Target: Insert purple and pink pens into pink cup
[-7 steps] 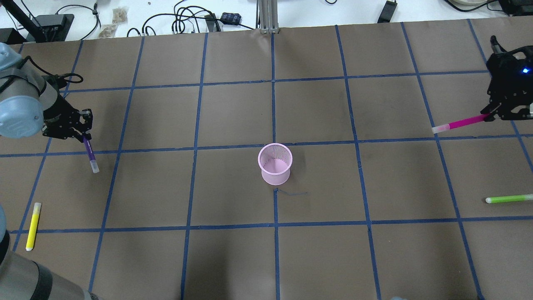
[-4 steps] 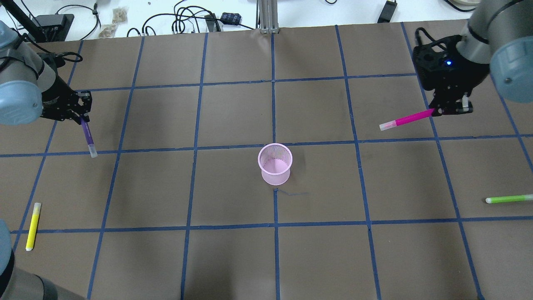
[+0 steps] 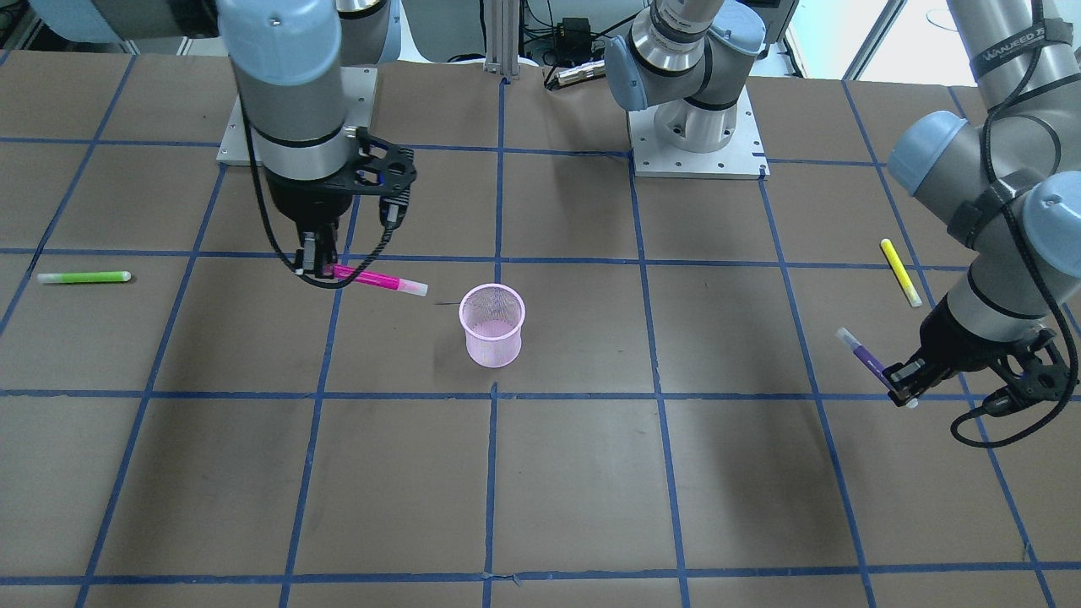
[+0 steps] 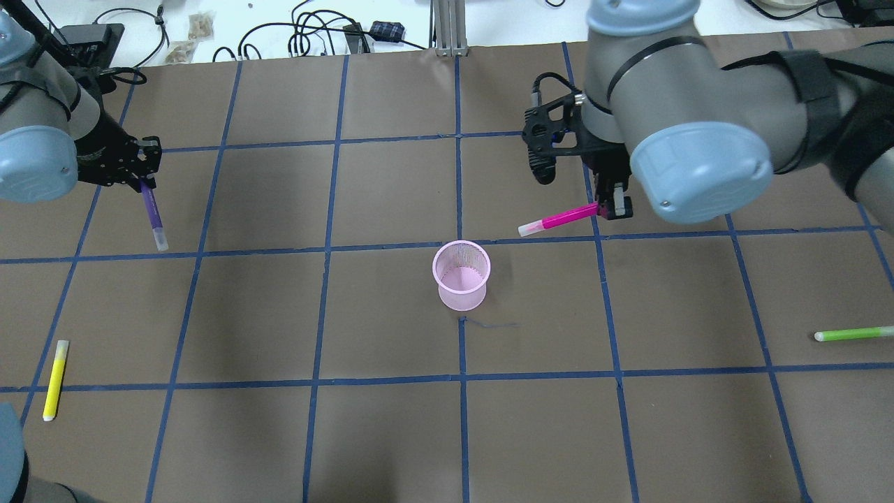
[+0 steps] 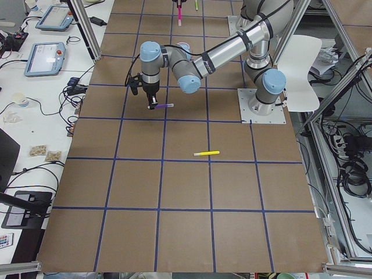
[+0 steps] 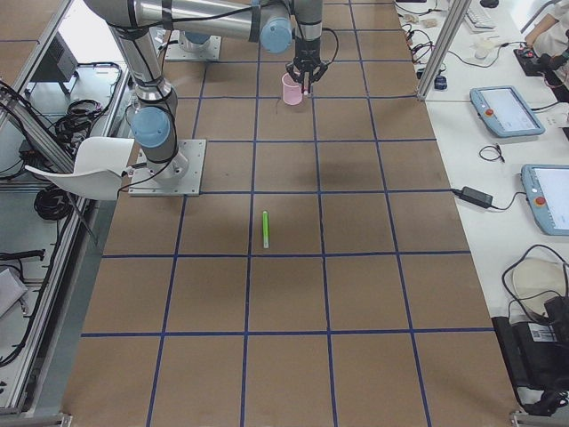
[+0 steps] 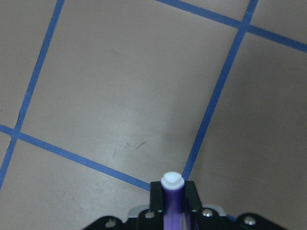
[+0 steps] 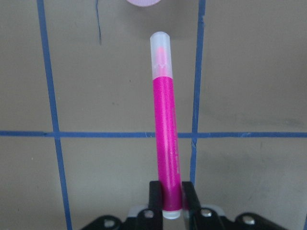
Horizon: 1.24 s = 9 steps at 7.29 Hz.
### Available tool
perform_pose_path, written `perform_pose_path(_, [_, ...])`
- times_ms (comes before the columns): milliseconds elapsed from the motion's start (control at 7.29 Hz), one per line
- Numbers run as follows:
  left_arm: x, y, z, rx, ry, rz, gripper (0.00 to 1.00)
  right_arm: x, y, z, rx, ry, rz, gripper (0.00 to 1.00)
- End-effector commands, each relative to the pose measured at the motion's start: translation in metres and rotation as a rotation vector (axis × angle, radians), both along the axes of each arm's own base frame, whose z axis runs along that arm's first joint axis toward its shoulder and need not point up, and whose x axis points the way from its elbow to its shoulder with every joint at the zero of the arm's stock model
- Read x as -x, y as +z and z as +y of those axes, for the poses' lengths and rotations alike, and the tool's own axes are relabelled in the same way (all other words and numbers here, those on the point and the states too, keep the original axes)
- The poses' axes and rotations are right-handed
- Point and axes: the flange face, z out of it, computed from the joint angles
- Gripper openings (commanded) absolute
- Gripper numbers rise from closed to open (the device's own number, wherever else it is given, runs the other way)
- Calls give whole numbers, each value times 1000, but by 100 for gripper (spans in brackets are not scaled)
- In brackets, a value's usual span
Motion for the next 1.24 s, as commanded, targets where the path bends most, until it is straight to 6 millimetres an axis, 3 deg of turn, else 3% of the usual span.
perform_pose_path(0, [8, 6, -2, 24, 5, -3, 0, -70, -28, 21, 25, 4, 73, 0])
perform_pose_path(137, [10, -2, -7, 32, 7, -4, 0, -87, -43, 24, 40, -17, 103, 0])
perform_pose_path(549, [30, 5, -11, 72, -10, -19, 0, -110, -66, 23, 92, -56, 133, 4])
perform_pose_path(686, [38, 11, -11, 88, 7, -16, 0, -111, -71, 24, 81, -68, 126, 17])
perform_pose_path(824, [52, 16, -13, 105, -6, -13, 0, -112, -75, 24, 84, -125, 123, 45])
perform_pose_path(961, [73, 24, -13, 129, -10, -17, 0, -103, -75, 16, 86, -166, 122, 89])
perform_pose_path(1098, [92, 28, -12, 142, 8, -7, 0, -91, -64, 8, 89, -201, 94, 92])
